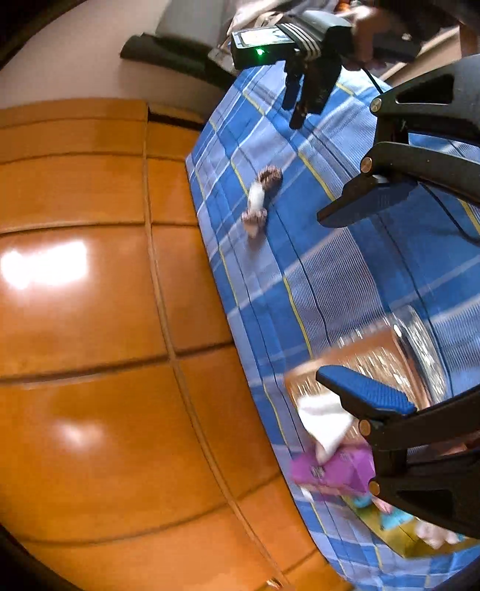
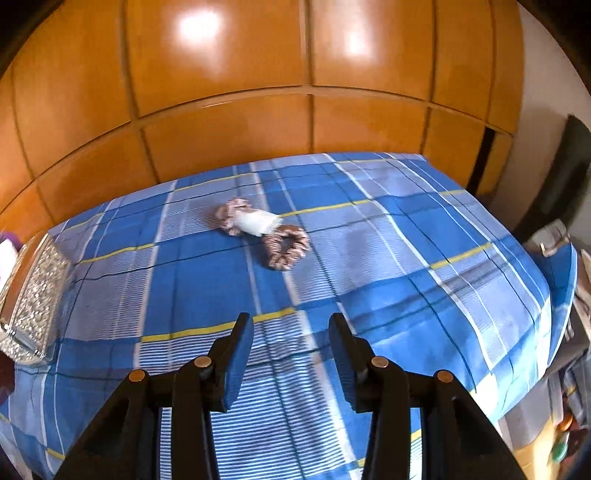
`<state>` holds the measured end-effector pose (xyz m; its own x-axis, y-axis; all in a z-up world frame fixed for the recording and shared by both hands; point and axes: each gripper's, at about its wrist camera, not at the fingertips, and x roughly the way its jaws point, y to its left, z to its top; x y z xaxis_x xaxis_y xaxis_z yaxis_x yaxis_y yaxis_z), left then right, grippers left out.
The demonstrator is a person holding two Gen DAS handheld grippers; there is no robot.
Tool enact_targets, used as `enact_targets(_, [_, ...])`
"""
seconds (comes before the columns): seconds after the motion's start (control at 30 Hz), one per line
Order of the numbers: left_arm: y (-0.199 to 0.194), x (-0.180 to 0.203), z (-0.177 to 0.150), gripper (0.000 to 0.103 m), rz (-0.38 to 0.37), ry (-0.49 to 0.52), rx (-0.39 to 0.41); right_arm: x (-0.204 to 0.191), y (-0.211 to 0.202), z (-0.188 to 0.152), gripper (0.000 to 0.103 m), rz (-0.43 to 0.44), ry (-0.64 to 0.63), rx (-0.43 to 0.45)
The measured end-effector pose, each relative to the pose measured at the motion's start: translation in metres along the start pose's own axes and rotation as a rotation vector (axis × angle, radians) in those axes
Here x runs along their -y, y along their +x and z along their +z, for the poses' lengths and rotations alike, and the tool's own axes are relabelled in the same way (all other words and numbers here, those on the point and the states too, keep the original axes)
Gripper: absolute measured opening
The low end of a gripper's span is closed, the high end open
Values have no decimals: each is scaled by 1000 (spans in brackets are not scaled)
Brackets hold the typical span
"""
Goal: Organize soft objects
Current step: 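Move both tools back toward the scrunchie and mesh sponge, then grasp the white mesh sponge with the left tool while the right tool grasps the brown scrunchie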
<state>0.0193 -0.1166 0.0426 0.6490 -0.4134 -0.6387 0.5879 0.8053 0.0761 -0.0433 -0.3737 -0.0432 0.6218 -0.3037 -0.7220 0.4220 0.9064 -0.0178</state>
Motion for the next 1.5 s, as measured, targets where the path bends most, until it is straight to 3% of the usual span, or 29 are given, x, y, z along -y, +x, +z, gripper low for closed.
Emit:
enact_targets(0.2, [48,32,19,77,-74,10,-73,14,6,-4,42,-6,36,-4])
enact_targets(0.4, [114,56,36,76,-187,-87,-190,23,9,-6,42,15,74,-13])
enact_targets(0.5, [153,64,46,69,-240,-159,-260,23,7,-5,42,11,71,-2])
enact_targets(0.63, [200,69,58,68,-276,-248,-331,25,7,-4,42,22,78,3])
enact_targets(0.77, [244,79,73,57,-272,-279,-368,28,13,-5,42,49,106,-18])
enact_targets(0.9, [286,84,83,61,-298,-370,-413,33,17,-7,42,65,131,-30])
enact_targets(0.97, [306,87,85,69,-271,-402,-430,37,20,-9,42,78,155,-44])
enact_targets(1.13, [342,91,84,77,-239,-478,-464,43,27,-13,42,87,180,-63])
enact_targets(1.2, [353,96,83,65,-222,-459,-473,45,29,-15,42,88,188,-70])
enact_targets(1.23, [354,98,83,45,-225,-442,-457,46,31,-16,42,89,193,-75])
enact_targets(1.37, [343,94,79,36,-283,-409,-423,48,36,-17,42,90,200,-93])
enact_targets(1.5, [319,80,69,36,-266,-368,-400,49,46,-7,42,126,223,-114])
